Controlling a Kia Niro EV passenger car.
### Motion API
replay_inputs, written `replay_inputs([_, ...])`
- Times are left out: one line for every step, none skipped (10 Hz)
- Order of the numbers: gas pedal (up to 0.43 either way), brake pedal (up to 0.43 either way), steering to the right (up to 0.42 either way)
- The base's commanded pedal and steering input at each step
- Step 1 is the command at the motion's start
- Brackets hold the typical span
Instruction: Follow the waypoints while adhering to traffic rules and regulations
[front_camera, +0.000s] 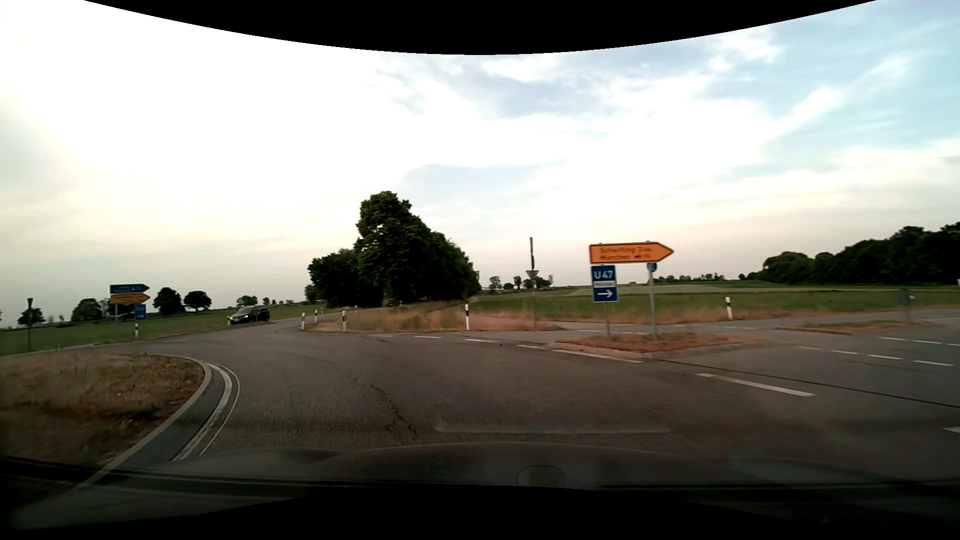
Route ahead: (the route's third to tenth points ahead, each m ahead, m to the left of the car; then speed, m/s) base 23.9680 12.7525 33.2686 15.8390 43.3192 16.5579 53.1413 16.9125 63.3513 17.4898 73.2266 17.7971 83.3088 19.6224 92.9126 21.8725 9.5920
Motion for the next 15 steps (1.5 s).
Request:
replay_inputs([0.13,0.006,-0.237])
replay_inputs([0.13,0.012,-0.235])
replay_inputs([0.13,0.006,-0.233])
replay_inputs([0.13,0.006,-0.231])
replay_inputs([0.13,0.006,-0.229])
replay_inputs([0.13,0.006,-0.228])
replay_inputs([0.13,0.006,-0.228])
replay_inputs([0.13,0.006,-0.223])
replay_inputs([0.15,0.006,-0.216])
replay_inputs([0.177,0.006,-0.209])
replay_inputs([0.209,0.006,-0.195])
replay_inputs([0.22,0.006,-0.178])
replay_inputs([0.22,0.006,-0.154])
replay_inputs([0.22,0.006,-0.122])
replay_inputs([0.228,0.006,-0.092])
